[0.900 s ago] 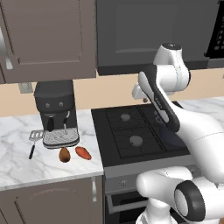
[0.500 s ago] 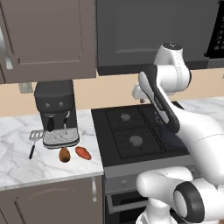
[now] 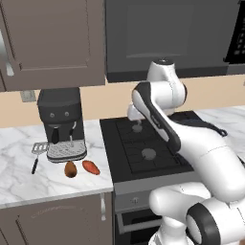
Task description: Put the potato and sweet potato in the pot. Retrieve the spatula and lightly stir the vegetables in the pot.
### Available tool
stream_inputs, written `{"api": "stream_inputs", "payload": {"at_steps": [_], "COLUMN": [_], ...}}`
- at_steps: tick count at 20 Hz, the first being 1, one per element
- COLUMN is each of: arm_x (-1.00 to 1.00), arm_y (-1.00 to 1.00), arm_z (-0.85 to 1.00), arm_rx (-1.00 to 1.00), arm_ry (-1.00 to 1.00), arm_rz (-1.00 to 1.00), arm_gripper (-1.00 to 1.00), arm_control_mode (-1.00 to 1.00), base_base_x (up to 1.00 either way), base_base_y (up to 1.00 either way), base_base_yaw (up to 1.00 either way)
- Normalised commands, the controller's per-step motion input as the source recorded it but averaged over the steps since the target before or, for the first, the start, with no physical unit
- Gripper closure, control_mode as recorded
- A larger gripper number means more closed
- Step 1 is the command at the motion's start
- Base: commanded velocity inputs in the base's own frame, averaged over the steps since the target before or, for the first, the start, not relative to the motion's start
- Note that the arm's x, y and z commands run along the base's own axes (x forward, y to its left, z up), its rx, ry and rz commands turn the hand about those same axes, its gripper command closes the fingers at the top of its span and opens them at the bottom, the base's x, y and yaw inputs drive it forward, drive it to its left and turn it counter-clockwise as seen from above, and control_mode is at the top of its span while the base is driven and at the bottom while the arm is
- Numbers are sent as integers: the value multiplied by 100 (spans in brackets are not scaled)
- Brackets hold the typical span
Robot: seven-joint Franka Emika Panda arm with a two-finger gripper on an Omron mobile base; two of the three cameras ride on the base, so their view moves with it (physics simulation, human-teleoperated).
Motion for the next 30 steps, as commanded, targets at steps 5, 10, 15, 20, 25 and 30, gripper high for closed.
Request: {"api": "stream_inputs", "payload": {"at_steps": [5,10,15,20,25,30], "arm_x": [15,0,-1,-24,0,10], "arm_y": [75,64,52,39,37,19], "arm_z": [-90,-74,-37,0,-1,-13], "arm_rx": [4,10,9,0,-5,0], "arm_ry": [29,13,3,0,1,0], "arm_rz": [-3,17,39,18,2,1], "arm_gripper": [-100,-100,-100,-100,-100,-100], "arm_control_mode": [-100,-100,-100,-100,-100,-100], "base_base_x": [0,0,0,0,0,0], "base_base_y": [0,0,0,0,0,0], "base_base_yaw": [0,0,0,0,0,0]}}
